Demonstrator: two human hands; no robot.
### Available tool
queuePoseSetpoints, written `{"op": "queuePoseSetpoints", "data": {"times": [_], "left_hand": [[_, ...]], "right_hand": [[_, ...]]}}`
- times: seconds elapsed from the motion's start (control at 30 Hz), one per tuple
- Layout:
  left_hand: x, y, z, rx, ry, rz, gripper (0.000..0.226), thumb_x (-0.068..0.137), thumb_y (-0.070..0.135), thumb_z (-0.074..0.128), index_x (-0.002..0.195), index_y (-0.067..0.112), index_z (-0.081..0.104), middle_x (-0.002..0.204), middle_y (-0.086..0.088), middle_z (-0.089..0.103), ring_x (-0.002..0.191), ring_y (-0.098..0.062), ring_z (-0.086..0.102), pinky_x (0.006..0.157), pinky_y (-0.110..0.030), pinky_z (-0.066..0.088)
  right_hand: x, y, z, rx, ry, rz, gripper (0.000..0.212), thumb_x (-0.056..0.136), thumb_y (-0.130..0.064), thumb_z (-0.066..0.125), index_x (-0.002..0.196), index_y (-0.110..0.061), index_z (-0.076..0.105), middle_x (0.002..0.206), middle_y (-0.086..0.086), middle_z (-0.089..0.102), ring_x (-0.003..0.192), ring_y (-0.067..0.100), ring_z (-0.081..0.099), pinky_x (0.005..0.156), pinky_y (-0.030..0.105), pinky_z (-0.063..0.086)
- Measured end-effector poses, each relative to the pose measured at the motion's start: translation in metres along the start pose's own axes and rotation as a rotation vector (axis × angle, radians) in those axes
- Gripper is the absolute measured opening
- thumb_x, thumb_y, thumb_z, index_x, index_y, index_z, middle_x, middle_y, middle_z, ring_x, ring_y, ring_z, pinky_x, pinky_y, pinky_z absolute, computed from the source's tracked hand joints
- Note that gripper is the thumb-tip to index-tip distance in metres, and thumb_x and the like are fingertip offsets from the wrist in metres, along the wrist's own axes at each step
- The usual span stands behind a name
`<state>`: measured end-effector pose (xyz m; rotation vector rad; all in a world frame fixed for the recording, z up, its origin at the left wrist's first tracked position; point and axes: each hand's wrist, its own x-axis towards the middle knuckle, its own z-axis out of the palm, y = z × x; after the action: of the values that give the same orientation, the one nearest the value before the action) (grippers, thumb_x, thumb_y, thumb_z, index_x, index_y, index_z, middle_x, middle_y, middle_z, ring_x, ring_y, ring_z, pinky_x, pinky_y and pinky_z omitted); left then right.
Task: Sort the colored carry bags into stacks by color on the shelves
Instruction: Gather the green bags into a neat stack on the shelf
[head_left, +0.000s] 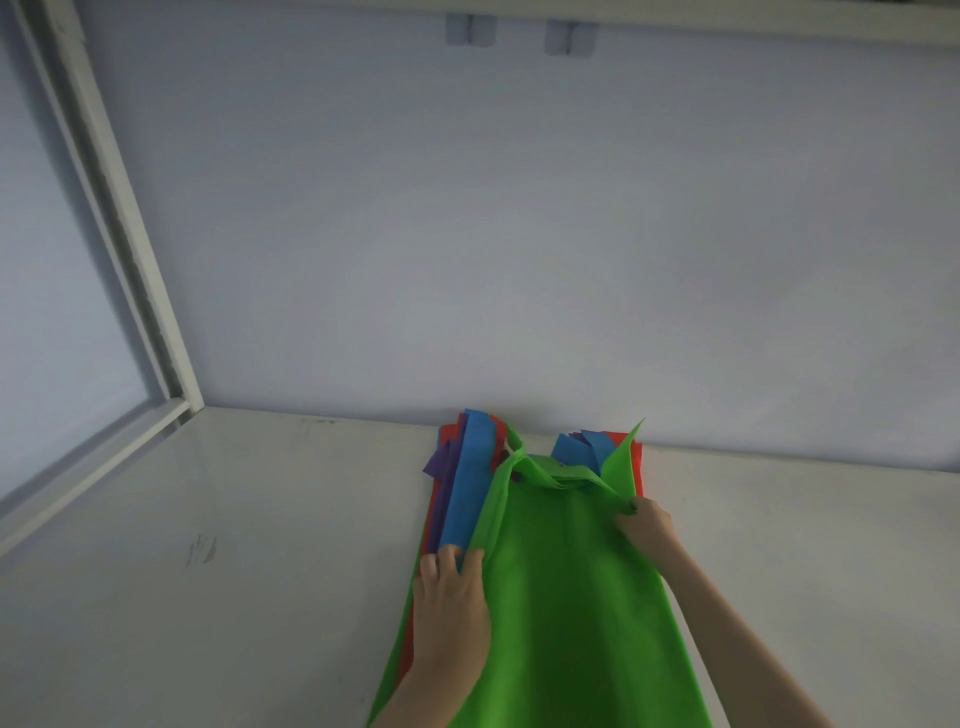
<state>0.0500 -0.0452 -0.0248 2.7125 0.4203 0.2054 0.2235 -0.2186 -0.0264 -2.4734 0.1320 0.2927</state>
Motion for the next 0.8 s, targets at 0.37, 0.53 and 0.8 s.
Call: {"op": "queuePoseSetpoints", "data": {"times": [0.37, 0.53, 0.8], "left_hand": [[0.008, -0.015, -0.014, -0.391, -0.165, -0.297, 0.006, 0.096, 0.007, 0.039, 0.100, 0.007, 0.043, 0.079, 0.002, 0.046, 0.075, -0.015, 0.047, 0.071, -0.029, 0.040], [0.009, -0.038, -0.030, -0.513, -0.078, -0.422, 0.004, 0.097, 0.008, 0.038, 0.096, 0.007, 0.034, 0.084, -0.007, 0.049, 0.074, -0.023, 0.049, 0.059, -0.028, 0.035], [-0.002, -0.058, -0.029, -0.533, -0.135, -0.448, 0.005, 0.096, 0.007, 0.038, 0.100, 0.010, 0.036, 0.075, 0.002, 0.045, 0.062, -0.010, 0.045, 0.050, -0.020, 0.033]], "right_hand": [[-0.015, -0.006, 0.001, -0.010, 0.077, -0.011, 0.047, 0.089, -0.007, 0.047, 0.136, -0.008, 0.042, 0.137, 0.020, 0.040, 0.131, 0.033, 0.033, 0.109, 0.034, 0.028], [-0.018, -0.013, 0.008, 0.170, 0.039, -0.098, 0.048, 0.087, -0.006, 0.056, 0.133, -0.004, 0.044, 0.130, 0.019, 0.053, 0.122, 0.031, 0.048, 0.096, 0.030, 0.038], [-0.016, -0.025, 0.018, 0.156, -0.107, 0.003, 0.022, 0.082, -0.006, 0.056, 0.061, -0.008, 0.048, 0.059, 0.004, 0.046, 0.049, 0.013, 0.040, 0.048, 0.023, 0.032]]}}
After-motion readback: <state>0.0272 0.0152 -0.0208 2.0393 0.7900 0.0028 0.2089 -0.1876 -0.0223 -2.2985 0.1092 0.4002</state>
